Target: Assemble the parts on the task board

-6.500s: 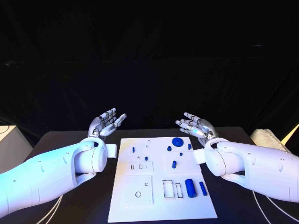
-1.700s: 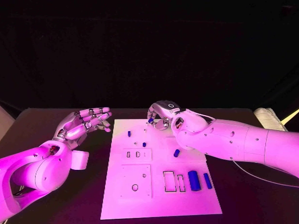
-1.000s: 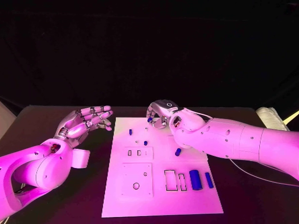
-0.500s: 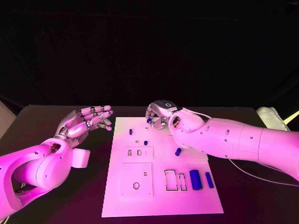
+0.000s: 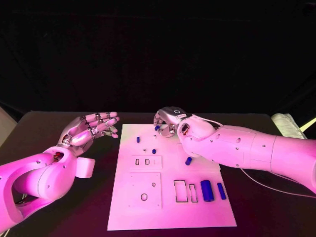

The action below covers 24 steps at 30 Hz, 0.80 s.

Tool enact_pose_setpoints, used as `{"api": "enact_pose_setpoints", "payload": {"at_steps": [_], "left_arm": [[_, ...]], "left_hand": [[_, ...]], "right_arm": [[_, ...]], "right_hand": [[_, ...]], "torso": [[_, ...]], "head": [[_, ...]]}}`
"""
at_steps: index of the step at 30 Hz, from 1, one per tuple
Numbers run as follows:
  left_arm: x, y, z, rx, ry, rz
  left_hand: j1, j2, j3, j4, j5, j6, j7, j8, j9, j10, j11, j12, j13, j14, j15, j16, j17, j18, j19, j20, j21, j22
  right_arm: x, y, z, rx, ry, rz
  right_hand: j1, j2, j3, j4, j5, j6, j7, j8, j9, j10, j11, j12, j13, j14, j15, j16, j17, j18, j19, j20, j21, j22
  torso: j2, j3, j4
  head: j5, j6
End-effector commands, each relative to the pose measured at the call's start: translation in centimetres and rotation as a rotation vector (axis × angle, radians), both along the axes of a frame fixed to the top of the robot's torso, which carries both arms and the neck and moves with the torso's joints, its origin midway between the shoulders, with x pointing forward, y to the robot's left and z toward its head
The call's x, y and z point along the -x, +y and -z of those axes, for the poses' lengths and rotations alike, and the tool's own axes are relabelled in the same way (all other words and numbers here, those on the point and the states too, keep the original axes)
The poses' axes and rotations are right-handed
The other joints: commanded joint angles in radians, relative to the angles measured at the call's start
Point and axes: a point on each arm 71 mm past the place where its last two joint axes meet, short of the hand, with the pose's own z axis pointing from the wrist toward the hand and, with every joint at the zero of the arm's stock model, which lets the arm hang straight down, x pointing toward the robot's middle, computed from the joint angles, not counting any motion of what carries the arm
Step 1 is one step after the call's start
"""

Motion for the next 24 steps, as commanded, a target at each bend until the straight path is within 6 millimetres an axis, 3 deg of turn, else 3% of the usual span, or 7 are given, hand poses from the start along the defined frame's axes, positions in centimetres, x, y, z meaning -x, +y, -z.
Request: {"api": "enact_pose_setpoints", "payload": {"at_steps": [1, 10, 14, 18, 19, 20, 24], "left_arm": [[0.0, -0.2, -0.2, 0.008, -0.010, 0.023], [0.0, -0.1, -0.2, 0.013, -0.009, 0.037], [-0.1, -0.1, -0.2, 0.012, -0.008, 0.036], [-0.2, 0.2, -0.1, 0.008, -0.005, 0.030], [-0.3, 0.2, -0.1, 0.007, -0.005, 0.027], [-0.3, 0.4, -0.1, 0.006, -0.004, 0.025], [-0.4, 0.8, 0.0, 0.002, -0.003, 0.015]], "left_hand": [[-0.003, 0.008, 0.003, -0.006, 0.001, -0.008, 0.029, -0.007, -0.001, -0.008, 0.000, -0.004, -0.001, -0.007, -0.002, 0.006, -0.001, 0.012, -0.005, 0.000, 0.005, 0.002], [-0.002, 0.010, 0.003, -0.006, 0.001, -0.011, 0.029, -0.008, -0.001, -0.018, 0.001, -0.008, -0.001, -0.008, -0.001, 0.008, -0.003, 0.012, -0.008, 0.001, 0.009, 0.004], [-0.002, 0.010, 0.003, -0.006, 0.001, -0.011, 0.029, -0.008, -0.001, -0.020, 0.002, -0.008, -0.001, -0.008, 0.000, 0.008, -0.003, 0.012, -0.009, 0.001, 0.010, 0.004], [-0.002, 0.010, 0.003, -0.006, 0.001, -0.012, 0.029, -0.008, -0.002, -0.022, 0.002, -0.009, -0.001, -0.009, 0.000, 0.009, -0.003, 0.013, -0.009, 0.001, 0.011, 0.005], [-0.001, 0.010, 0.003, -0.007, 0.001, -0.012, 0.029, -0.009, -0.002, -0.023, 0.002, -0.009, -0.001, -0.009, 0.000, 0.009, -0.003, 0.013, -0.010, 0.002, 0.011, 0.005], [-0.001, 0.010, 0.003, -0.007, 0.001, -0.013, 0.029, -0.009, -0.002, -0.024, 0.002, -0.009, -0.001, -0.009, 0.000, 0.009, -0.003, 0.013, -0.010, 0.002, 0.011, 0.005], [-0.001, 0.010, 0.003, -0.007, 0.001, -0.013, 0.029, -0.009, -0.002, -0.024, 0.002, -0.009, -0.001, -0.009, 0.000, 0.009, -0.003, 0.013, -0.010, 0.002, 0.011, 0.005]], "right_arm": [[0.0, 0.3, 0.2, 0.024, 0.015, -0.012], [-0.1, 0.2, 0.2, 0.029, 0.012, -0.011], [0.1, 0.1, 0.1, 0.017, 0.002, -0.020], [0.5, -0.3, -0.1, 0.003, -0.009, -0.019], [0.6, -0.6, -0.1, -0.002, -0.012, -0.016], [0.7, -0.9, -0.2, -0.006, -0.013, -0.011], [1.2, -2.8, -0.9, -0.037, -0.022, 0.016]], "right_hand": [[-0.006, -0.006, 0.005, 0.001, 0.003, -0.009, 0.001, -0.007, 0.002, -0.012, -0.001, -0.004, 0.038, 0.035, 0.009, 0.000, -0.003, -0.006, -0.009, 0.003, -0.007, 0.017], [-0.029, -0.036, 0.019, 0.011, -0.001, -0.032, 0.019, -0.025, 0.007, -0.107, 0.023, -0.006, 0.010, 0.011, 0.029, -0.041, -0.086, 0.016, -0.064, 0.020, -0.081, -0.082], [-0.041, -0.057, 0.006, 0.015, -0.005, -0.046, 0.029, -0.037, 0.009, -0.165, 0.034, -0.003, -0.010, -0.004, 0.039, -0.071, -0.141, 0.031, -0.099, 0.029, -0.134, -0.148], [-0.029, -0.055, -0.137, 0.030, 0.003, -0.087, 0.016, -0.073, 0.003, -0.238, 0.034, 0.009, -0.038, -0.021, 0.037, -0.116, -0.214, 0.052, -0.141, 0.030, -0.226, -0.251], [-0.017, -0.036, -0.272, 0.050, 0.009, -0.101, -0.012, -0.084, 0.001, -0.257, 0.031, 0.015, -0.046, -0.021, 0.043, -0.124, -0.228, 0.060, -0.153, 0.027, -0.261, -0.289], [0.039, -0.018, -0.452, 0.086, 0.003, -0.109, -0.013, -0.098, -0.001, -0.265, 0.029, 0.036, -0.053, -0.019, 0.041, -0.128, -0.235, 0.059, -0.145, 0.026, -0.281, -0.304], [0.127, -0.005, -0.545, 0.216, -0.008, -0.101, -0.008, -0.110, 0.000, -0.265, 0.027, 0.082, -0.057, -0.017, 0.031, -0.130, -0.243, 0.056, -0.124, 0.024, -0.292, -0.302]], "torso": [[0.001, 0.0003, -0.0011], [0.000, 0.0020, -0.0004], [0.001, -0.0004, -0.0007], [0.001, 0.0016, -0.0016], [0.000, 0.0017, -0.0024], [0.000, 0.0022, -0.0033], [-0.002, 0.0017, -0.0080]], "head": [[0.000, -0.001], [0.004, 0.001], [0.003, 0.000], [0.005, 0.000], [0.004, 0.001], [0.004, 0.000], [0.006, 0.001]]}}
